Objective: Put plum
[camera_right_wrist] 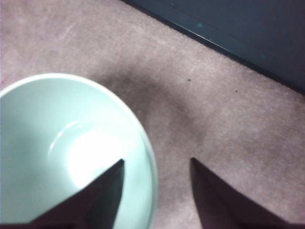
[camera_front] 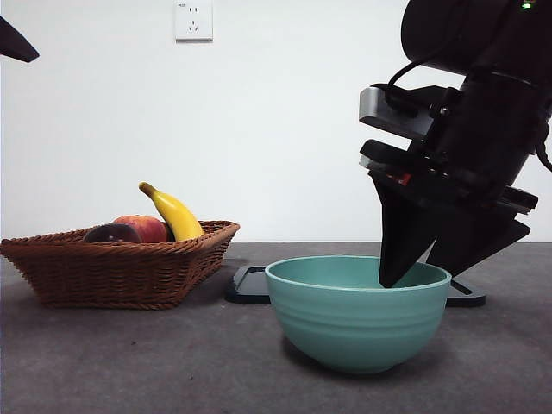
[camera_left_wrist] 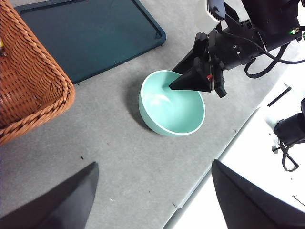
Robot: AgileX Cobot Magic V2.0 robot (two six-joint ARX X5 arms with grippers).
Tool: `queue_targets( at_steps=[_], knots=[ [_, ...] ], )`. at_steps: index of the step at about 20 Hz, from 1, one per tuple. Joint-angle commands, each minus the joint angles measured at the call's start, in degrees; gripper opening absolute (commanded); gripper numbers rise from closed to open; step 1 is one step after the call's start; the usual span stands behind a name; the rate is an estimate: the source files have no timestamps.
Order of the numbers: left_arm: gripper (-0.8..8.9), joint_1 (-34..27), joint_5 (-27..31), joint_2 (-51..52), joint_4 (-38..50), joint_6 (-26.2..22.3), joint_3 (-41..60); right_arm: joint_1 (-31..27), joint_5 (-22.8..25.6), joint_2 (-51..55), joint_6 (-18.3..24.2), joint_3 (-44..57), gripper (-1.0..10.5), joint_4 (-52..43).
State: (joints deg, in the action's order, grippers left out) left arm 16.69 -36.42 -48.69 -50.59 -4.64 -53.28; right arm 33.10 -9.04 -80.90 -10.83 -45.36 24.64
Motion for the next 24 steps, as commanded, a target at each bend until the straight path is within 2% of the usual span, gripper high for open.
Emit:
queue_targets(
  at_steps=[1,4,9,15,20,24],
  knots=[
    [3.74,0.2,-0.5,-0.3,0.4,-0.7,-0.7,0.5,0.1,1.7,-0.8,-0.5,2.4,-0.2],
    [3.74,0.2,-0.5,-0.3,0.4,-0.7,-0.7,0.1,0.3,7.2,-0.9,-1.8,2.4,1.6],
    [3.74,0.2,-0.5,-0.3,0.4,-0.7,-0.7,-0.3,-0.4,19.0,0.4,-7.6,2.4,10.5],
    [3.74,0.2,-0.5,-0.3,0.4,-0.7,-0.7,-0.3,-8.1,32.1,1.3,-9.9,2.4,20.1],
    [3.74,0.2,-0.5,-0.3,0.4,-0.7,-0.7,-0.3,-9.6,38.7,2.4,-9.9,2.4,29.7],
    [3.74,0.2,-0.5,-0.3,0.4,-0.7,-0.7,-0.2,-9.6,40.0,2.5,-9.9,2.4,32.0]
  ],
)
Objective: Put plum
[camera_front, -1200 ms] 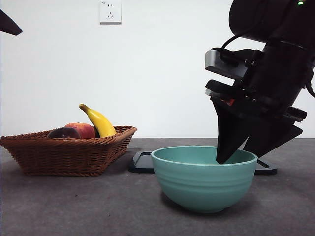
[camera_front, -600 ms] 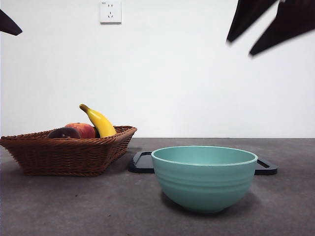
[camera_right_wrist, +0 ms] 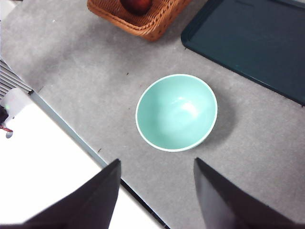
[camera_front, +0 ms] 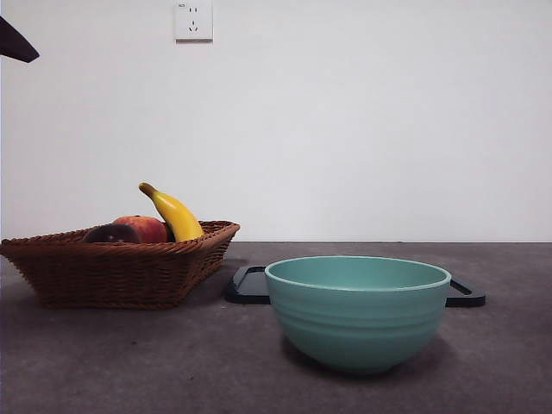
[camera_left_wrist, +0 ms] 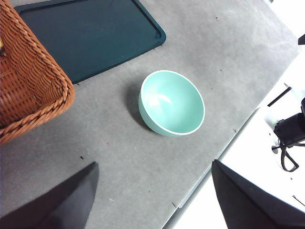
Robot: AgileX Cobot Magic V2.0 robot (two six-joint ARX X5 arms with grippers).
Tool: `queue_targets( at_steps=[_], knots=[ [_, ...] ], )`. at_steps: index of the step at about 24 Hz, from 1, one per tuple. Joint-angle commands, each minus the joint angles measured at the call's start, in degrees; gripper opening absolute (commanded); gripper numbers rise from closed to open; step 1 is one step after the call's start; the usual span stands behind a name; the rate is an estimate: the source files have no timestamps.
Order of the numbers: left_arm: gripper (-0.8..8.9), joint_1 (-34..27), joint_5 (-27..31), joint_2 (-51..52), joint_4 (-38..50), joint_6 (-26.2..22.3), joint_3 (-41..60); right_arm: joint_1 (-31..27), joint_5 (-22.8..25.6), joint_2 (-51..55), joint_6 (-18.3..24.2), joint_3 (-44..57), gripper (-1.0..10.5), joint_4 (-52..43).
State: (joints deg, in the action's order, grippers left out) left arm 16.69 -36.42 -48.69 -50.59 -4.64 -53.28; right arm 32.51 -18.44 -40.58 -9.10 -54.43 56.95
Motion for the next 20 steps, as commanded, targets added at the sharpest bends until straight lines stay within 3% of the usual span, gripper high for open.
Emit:
queue_targets(
  at_steps=[1,12,18,20],
  knots=[
    [3.74,0.2,-0.5,-0.3,0.4,-0.7,-0.7,0.3,-0.2,-0.4,0.8,-0.9,2.4,-0.3],
    [3.59,0.2,-0.5,-0.3,0.4,-0.7,-0.7,0.3,-0.2,-0.5,1.0,-0.9,2.4,-0.3],
    [0.08,0.2,-0.5,-0.3,0.4,-0.7,-0.7,0.3,-0.2,-0.5,1.1,-0.9,0.1,-0.3],
    [0.07,0.2,-0.5,-0.3,0.4,-0.7,-0.7,0.3,-0.2,-0.5,1.3,-0.9,0.1,-0.3]
  ],
)
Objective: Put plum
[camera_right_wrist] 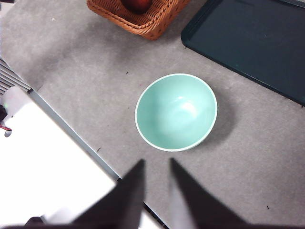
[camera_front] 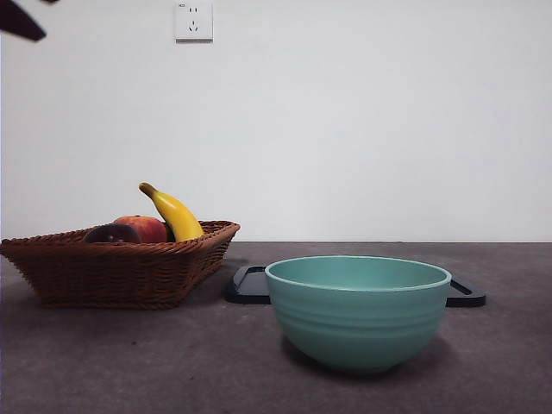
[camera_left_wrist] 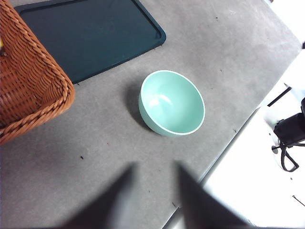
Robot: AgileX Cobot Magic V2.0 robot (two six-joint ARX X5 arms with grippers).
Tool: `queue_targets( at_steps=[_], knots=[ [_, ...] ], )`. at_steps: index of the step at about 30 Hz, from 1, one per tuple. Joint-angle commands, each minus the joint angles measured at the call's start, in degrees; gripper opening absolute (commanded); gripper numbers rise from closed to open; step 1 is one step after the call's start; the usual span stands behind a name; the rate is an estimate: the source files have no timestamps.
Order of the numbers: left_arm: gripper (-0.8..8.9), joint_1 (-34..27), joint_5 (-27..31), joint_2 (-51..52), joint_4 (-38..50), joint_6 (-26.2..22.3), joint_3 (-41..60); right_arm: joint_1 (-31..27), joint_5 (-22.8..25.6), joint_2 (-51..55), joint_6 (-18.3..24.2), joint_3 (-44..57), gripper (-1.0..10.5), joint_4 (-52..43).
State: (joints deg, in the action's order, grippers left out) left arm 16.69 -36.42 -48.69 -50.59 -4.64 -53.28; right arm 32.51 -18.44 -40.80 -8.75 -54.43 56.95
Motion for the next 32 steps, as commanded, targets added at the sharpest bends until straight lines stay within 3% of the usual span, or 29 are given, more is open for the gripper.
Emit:
queue_targets(
  at_steps=[1,32],
  knots=[
    [0.07,0.2,-0.5,-0.3,0.4,-0.7,-0.7,0.3,-0.1,-0.3,1.1,-0.9,0.1,-0.3],
    [0.07,0.2,-0.5,0.1,2.8,-0.7,-0.7,0.3,0.4,-0.2,0.9,-0.9,0.1,-1.2]
  ],
)
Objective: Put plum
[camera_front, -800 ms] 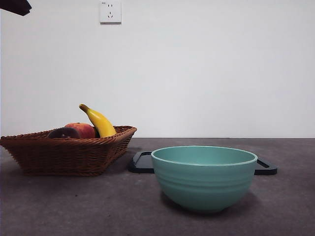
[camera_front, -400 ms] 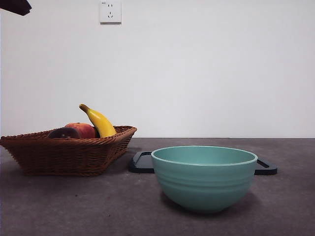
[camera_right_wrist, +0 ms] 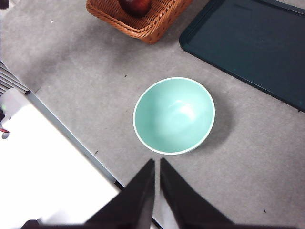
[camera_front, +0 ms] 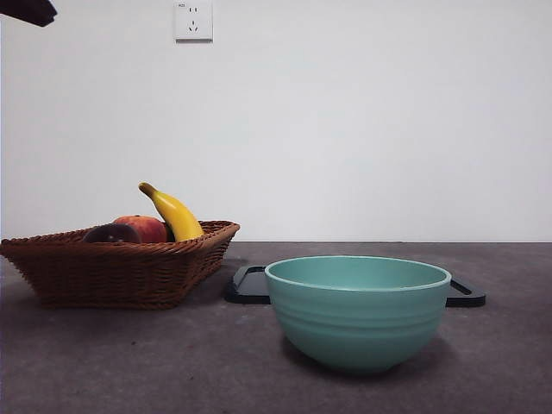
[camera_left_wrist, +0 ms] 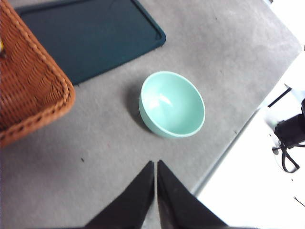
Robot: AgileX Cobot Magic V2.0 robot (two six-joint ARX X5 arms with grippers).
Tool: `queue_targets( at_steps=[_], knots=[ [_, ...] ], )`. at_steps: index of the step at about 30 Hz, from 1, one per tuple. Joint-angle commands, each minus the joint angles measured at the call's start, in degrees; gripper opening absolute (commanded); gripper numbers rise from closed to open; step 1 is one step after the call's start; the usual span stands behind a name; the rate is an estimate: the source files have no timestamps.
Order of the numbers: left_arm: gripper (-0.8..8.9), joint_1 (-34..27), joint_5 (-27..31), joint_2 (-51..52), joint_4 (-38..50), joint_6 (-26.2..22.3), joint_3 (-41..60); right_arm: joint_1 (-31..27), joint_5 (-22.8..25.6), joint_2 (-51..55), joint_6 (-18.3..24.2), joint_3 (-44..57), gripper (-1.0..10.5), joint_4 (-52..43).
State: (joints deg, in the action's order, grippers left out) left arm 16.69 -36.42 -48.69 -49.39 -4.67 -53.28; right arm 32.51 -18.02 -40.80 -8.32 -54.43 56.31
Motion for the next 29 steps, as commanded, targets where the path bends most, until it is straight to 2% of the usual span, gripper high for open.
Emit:
queue_targets(
  at_steps=[1,4,10,15,22,26,29],
  knots=[
    [0.08,-0.1,-0.3,0.5,2.4,-1.4,-0.7,0.3,0.0,-0.2,0.5,-0.9,0.1,-0.6],
    [0.07,-1.8,0.9,2.2,9.0,-2.9,-0.6,0.3,0.0,-0.2,0.5,-0.9,0.1,-0.6],
    [0.07,-7.8,3.3,9.3,33.4,-4.5,4.8,0.3,0.0,-0.2,0.5,-0.9,0.1,-0.6],
    [0.07,-12.1,13.4,17.3,48.5,-4.9,15.3,0.3,0.0,-0.2,0.5,-0.9,0.1,-0.6],
    [0.07,-15.4,24.8,28.5,52.3,-5.0,29.5,0.3,0.0,-0.2,0.5,-0.9,0.1,-0.6],
    [0.07,-16.4,29.7,34.1,52.3,-4.9,36.7,0.3,0.0,-0.2,0.5,-0.9,0.1,-0.6],
    [0.07,-16.9,31.1,37.7,52.2,-4.9,41.3,0.3,0.0,-0.2,0.5,-0.9,0.1,-0.6]
  ],
)
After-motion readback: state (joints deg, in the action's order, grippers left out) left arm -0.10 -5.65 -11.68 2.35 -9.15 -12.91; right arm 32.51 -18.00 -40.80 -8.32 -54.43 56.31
